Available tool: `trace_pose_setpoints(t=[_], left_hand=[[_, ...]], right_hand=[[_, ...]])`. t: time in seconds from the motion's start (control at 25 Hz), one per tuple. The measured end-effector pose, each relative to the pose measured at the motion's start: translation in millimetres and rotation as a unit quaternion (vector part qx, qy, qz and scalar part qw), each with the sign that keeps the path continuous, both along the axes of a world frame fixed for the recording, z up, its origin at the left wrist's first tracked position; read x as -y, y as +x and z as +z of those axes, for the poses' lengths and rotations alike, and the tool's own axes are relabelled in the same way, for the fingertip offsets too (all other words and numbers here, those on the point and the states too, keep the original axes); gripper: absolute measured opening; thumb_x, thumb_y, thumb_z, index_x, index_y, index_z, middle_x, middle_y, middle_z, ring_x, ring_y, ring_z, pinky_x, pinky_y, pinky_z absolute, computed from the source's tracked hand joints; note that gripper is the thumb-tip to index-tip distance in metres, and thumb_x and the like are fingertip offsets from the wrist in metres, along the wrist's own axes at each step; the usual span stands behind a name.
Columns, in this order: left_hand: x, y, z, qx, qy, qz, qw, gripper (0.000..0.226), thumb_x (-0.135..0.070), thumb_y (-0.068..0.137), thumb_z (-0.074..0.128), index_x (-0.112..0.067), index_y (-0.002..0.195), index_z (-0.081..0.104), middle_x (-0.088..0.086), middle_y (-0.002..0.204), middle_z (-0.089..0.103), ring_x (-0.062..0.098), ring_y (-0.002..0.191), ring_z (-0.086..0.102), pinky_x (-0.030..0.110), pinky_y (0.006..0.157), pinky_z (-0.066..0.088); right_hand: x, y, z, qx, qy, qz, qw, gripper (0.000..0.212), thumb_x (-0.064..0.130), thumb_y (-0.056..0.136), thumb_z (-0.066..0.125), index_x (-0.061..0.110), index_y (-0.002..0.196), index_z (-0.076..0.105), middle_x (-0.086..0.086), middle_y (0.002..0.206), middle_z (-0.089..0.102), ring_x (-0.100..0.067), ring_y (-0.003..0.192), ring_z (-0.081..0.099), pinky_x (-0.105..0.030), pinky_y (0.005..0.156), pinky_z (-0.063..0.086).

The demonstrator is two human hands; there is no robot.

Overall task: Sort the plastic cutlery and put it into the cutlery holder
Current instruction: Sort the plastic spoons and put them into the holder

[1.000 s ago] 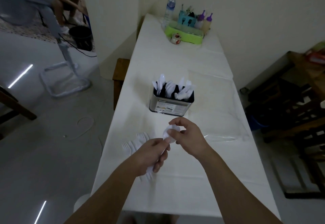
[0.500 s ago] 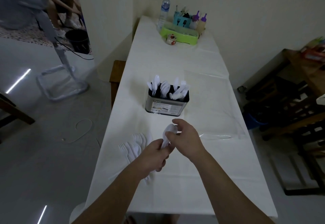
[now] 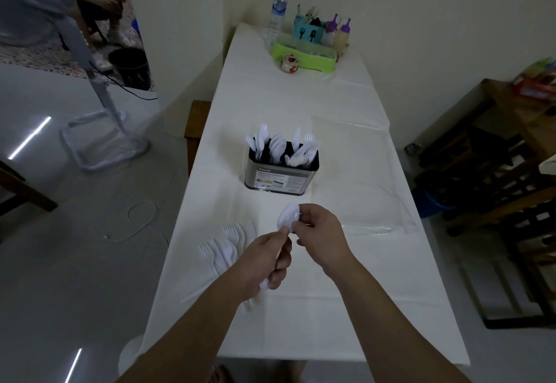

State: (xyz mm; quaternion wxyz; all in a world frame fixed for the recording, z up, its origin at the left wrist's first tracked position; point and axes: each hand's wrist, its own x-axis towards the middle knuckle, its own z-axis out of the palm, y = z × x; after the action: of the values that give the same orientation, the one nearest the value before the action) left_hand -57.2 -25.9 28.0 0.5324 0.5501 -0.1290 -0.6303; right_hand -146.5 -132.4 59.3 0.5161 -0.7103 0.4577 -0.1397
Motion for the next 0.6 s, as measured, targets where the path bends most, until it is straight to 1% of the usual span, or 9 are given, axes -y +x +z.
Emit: trace_pose_setpoints(t=[0.04,0.12,0.2,0.24,0.28,0.32,0.4,0.48,0.6], left_hand=[[0,1,1,0.01,-0.008,-0.014,1.0,0.045,-0.047,0.103,0.039,-0.016,0.07,0.043,0.001,0.053,0.031,0.016,0.04,0.024,0.02,0.043,0.02],[0,2,2,0.047,-0.019,-0.045,0.998,0.045,-0.048,0.103,0.036,-0.014,0.074,0.042,0.001,0.053,0.029,0.018,0.037,0.028,0.021,0.041,0.025],[1,5,2,0.088,-0.021,-0.069,0.993,0.045,-0.051,0.102,0.036,-0.013,0.078,0.04,0.001,0.053,0.029,0.018,0.037,0.031,0.022,0.041,0.027],[2,7,2,0.102,-0.023,-0.078,0.991,0.046,-0.052,0.101,0.038,-0.013,0.078,0.04,0.0,0.053,0.03,0.018,0.036,0.03,0.023,0.041,0.026],[2,10,2,0.108,-0.028,-0.084,0.99,0.046,-0.052,0.101,0.04,-0.013,0.077,0.04,0.0,0.052,0.032,0.017,0.036,0.029,0.024,0.041,0.024],[3,13,3,0.113,-0.035,-0.09,0.989,0.045,-0.05,0.101,0.043,-0.013,0.077,0.04,0.001,0.051,0.033,0.017,0.036,0.027,0.025,0.042,0.024],[6,22,5,0.158,-0.047,-0.099,0.981,0.039,-0.043,0.1,0.05,-0.013,0.076,0.043,0.002,0.049,0.038,0.017,0.036,0.029,0.027,0.043,0.025],[12,31,8,0.206,-0.044,-0.093,0.973,0.032,-0.036,0.099,0.052,-0.011,0.079,0.049,0.005,0.048,0.042,0.018,0.036,0.031,0.027,0.044,0.026],[27,48,13,0.228,-0.037,-0.065,0.971,0.03,-0.034,0.099,0.052,-0.008,0.084,0.056,0.003,0.047,0.042,0.015,0.035,0.031,0.023,0.041,0.025]], right_hand=[[1,-1,2,0.002,-0.004,0.007,1.0,0.022,0.006,0.088,0.059,0.02,0.101,0.069,0.005,0.088,0.074,-0.009,0.075,0.069,-0.026,0.065,0.053],[4,-3,7,-0.001,-0.012,0.025,1.0,0.021,0.005,0.087,0.059,0.018,0.101,0.07,0.002,0.082,0.075,-0.012,0.072,0.069,-0.023,0.06,0.049],[9,-1,12,-0.002,-0.011,0.046,0.999,0.016,0.008,0.089,0.06,0.01,0.102,0.069,-0.001,0.083,0.074,-0.014,0.069,0.069,-0.017,0.055,0.047],[14,1,16,-0.01,-0.007,0.056,0.998,0.019,0.009,0.089,0.061,0.011,0.106,0.067,-0.003,0.086,0.074,-0.013,0.067,0.068,-0.014,0.053,0.045],[18,4,18,-0.019,0.0,0.07,0.997,0.022,0.009,0.088,0.062,0.013,0.11,0.067,-0.005,0.088,0.074,-0.012,0.065,0.067,-0.014,0.051,0.044],[23,7,22,-0.031,0.001,0.091,0.995,0.023,0.008,0.088,0.063,0.015,0.109,0.067,-0.006,0.085,0.073,-0.012,0.062,0.067,-0.016,0.05,0.044],[34,14,27,-0.046,-0.025,0.139,0.989,0.013,0.009,0.087,0.063,0.016,0.094,0.071,-0.003,0.076,0.072,-0.011,0.06,0.067,-0.021,0.05,0.045],[41,24,35,-0.059,-0.068,0.161,0.983,0.009,0.012,0.086,0.065,0.019,0.083,0.071,0.0,0.07,0.071,-0.012,0.06,0.068,-0.021,0.05,0.044],[52,40,47,-0.046,-0.059,0.16,0.984,0.011,0.013,0.087,0.065,0.022,0.087,0.071,0.0,0.075,0.073,-0.013,0.062,0.069,-0.022,0.049,0.045]])
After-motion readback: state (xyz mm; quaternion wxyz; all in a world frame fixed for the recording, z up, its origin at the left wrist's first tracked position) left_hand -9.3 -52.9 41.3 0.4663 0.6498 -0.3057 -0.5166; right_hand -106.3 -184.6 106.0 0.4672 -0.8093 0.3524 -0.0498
